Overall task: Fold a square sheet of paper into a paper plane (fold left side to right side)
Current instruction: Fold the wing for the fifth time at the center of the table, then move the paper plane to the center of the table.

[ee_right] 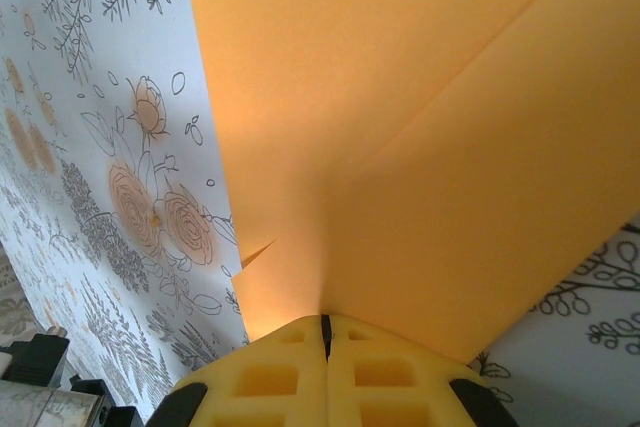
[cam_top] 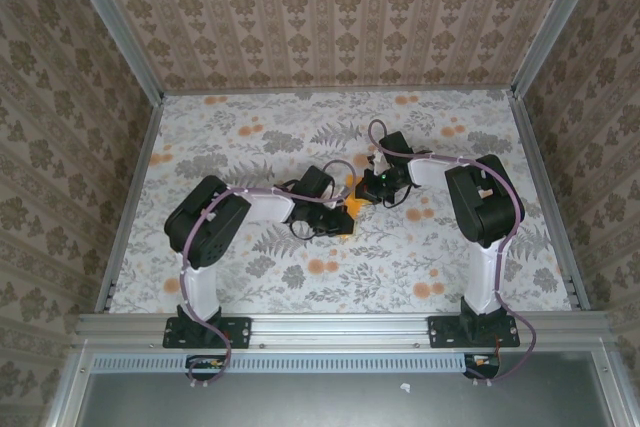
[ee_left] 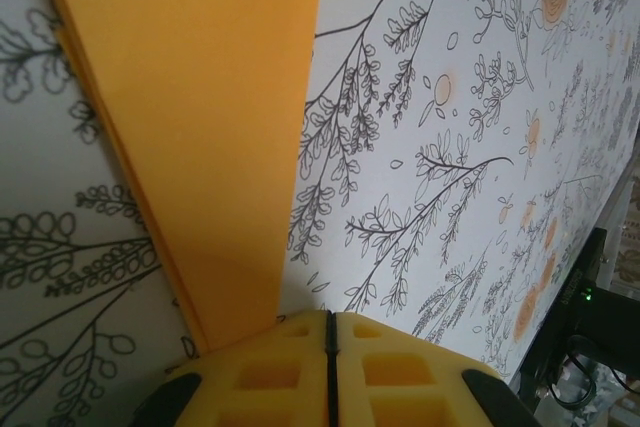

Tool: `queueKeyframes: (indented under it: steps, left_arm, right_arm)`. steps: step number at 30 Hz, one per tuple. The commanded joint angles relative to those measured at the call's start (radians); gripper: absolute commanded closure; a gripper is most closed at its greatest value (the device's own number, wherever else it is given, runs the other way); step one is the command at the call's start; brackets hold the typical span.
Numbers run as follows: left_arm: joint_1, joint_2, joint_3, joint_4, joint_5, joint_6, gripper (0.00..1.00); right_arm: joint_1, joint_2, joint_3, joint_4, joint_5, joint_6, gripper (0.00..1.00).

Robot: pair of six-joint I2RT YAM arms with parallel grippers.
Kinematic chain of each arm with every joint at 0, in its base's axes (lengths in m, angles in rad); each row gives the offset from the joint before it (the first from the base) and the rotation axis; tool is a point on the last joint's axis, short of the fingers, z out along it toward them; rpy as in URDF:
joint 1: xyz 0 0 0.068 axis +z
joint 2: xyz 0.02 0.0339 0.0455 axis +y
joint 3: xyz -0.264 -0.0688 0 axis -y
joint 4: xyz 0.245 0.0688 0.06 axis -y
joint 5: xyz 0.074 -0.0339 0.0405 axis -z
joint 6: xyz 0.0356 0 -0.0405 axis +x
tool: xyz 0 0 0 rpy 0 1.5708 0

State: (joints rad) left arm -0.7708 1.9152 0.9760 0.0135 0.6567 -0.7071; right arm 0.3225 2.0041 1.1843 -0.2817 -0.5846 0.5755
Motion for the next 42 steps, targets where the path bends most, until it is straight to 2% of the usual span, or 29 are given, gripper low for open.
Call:
queueKeyframes:
  steps: [1, 16, 21, 28, 31, 33, 37, 42]
  left_arm:
    - [0.0, -0.022, -0.054, -0.074, -0.006, -0.02, 0.91]
    - [-0.001, -0.139, -0.169, -0.038, -0.006, -0.065, 0.94]
    - [0.047, -0.26, -0.169, -0.03, -0.029, -0.033, 0.9]
    - [0.165, -0.471, -0.178, -0.035, -0.156, 0.011, 0.71]
    - [0.211, -0.533, -0.179, -0.051, -0.272, 0.021, 0.58]
    - [0.237, -0.561, -0.177, -0.06, -0.35, 0.02, 0.55]
    - [0.264, -0.599, -0.171, -0.074, -0.476, 0.005, 0.45]
    - [0.272, -0.613, -0.175, -0.088, -0.502, 0.02, 0.42]
  right_arm:
    - [-0.014, 0.052, -0.014, -0.125, 0.118, -0.014, 1.0]
    - [-0.015, 0.04, -0.019, -0.096, 0.104, -0.015, 1.0]
    - [-0.015, -0.027, 0.0, -0.028, 0.075, -0.006, 0.99]
    - [-0.014, -0.222, 0.04, -0.097, 0.218, -0.052, 0.71]
    - [0.006, -0.309, 0.021, -0.174, 0.344, -0.063, 0.57]
    - [0.035, -0.349, 0.013, -0.246, 0.448, -0.057, 0.51]
    - [0.13, -0.366, -0.013, -0.314, 0.545, 0.002, 0.37]
    - [0.255, -0.292, 0.026, -0.317, 0.635, 0.071, 0.27]
